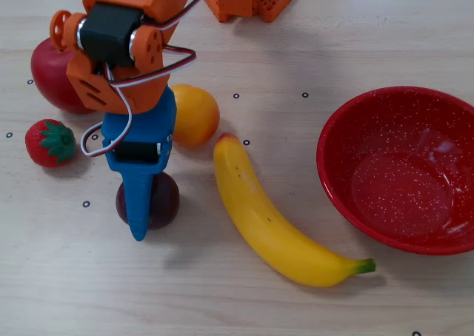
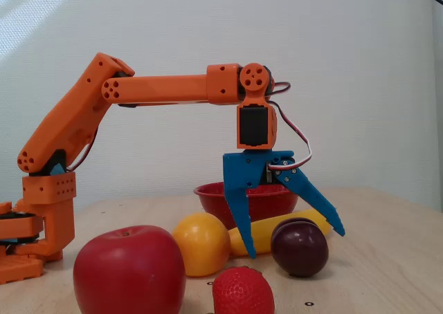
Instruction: Put the plum in the red bowl.
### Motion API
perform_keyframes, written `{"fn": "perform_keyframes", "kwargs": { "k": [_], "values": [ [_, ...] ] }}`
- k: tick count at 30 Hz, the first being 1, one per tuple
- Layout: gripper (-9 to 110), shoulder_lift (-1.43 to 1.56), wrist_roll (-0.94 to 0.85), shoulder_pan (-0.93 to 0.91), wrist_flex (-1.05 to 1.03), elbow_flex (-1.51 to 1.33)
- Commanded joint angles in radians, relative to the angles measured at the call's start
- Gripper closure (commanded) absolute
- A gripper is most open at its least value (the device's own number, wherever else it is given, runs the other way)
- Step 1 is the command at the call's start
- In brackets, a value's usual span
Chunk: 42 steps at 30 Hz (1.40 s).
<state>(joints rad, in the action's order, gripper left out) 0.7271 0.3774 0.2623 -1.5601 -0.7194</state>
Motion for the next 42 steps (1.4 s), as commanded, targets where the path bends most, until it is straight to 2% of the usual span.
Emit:
{"fn": "perform_keyframes", "kwargs": {
  "k": [1, 29, 37, 42],
  "values": [
    [47, 0.048, 0.035, -0.015, 0.031, 0.069],
    [48, 0.012, 0.052, -0.026, 0.08, 0.074],
    [52, 0.008, 0.06, -0.026, 0.089, 0.074],
    [60, 0.008, 0.063, -0.026, 0.097, 0.074]
  ]
}}
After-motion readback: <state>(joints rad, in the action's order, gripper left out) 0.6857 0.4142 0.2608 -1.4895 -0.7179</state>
